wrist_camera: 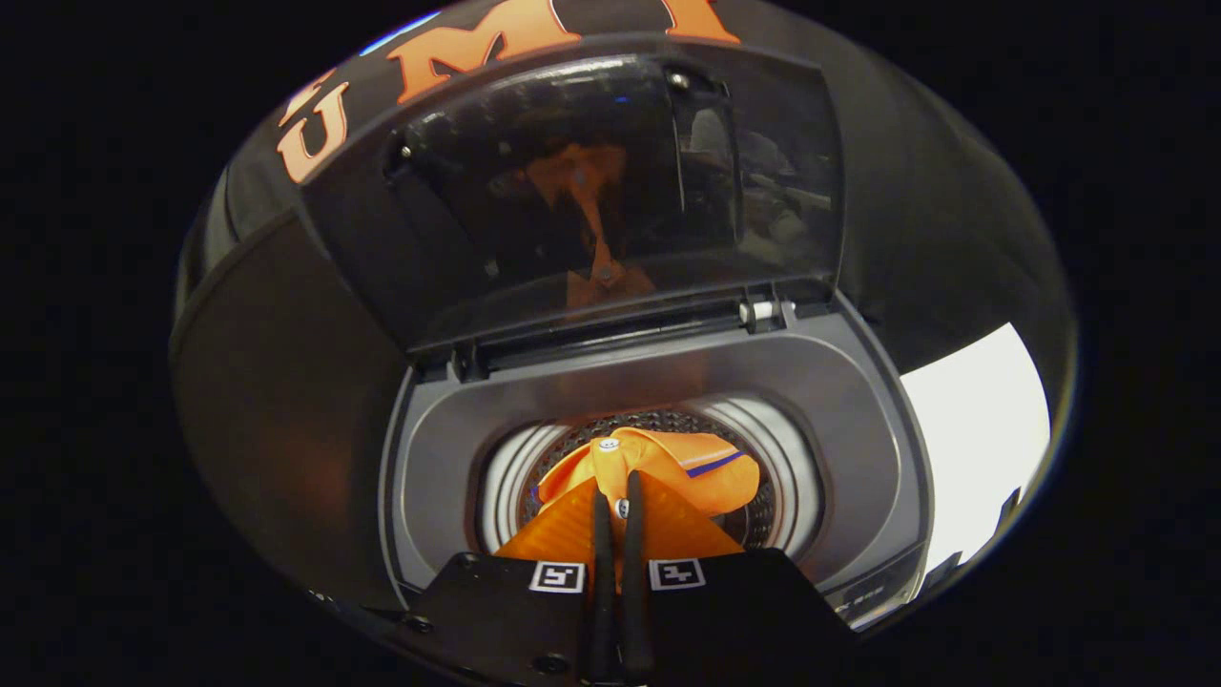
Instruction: Put the clothes into the washing machine and then close the washing machine lid.
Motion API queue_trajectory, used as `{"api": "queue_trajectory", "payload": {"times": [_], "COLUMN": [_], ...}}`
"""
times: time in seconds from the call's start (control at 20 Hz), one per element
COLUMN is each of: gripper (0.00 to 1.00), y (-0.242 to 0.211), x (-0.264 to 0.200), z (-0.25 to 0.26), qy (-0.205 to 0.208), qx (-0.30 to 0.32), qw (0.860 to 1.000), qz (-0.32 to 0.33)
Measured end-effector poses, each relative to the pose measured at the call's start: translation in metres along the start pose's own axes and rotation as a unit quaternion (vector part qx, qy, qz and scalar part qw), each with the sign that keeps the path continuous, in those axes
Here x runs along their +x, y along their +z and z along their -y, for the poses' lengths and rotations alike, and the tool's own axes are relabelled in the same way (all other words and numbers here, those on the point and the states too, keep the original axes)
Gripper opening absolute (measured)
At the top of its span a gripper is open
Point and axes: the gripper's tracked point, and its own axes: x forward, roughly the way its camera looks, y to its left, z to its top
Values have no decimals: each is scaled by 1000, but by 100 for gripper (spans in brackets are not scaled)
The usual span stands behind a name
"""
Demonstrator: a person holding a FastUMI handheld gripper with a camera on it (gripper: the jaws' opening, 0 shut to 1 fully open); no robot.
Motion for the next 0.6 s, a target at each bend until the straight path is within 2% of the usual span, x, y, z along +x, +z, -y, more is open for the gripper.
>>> {"api": "queue_trajectory", "payload": {"times": [0.2, 0.6], "gripper": [11, 11], "y": [-14, -24], "x": [16, 27], "z": [8, 13], "qy": [-14, -20], "qx": [-3, -12], "qw": [999, 999], "qz": [-30, -47]}}
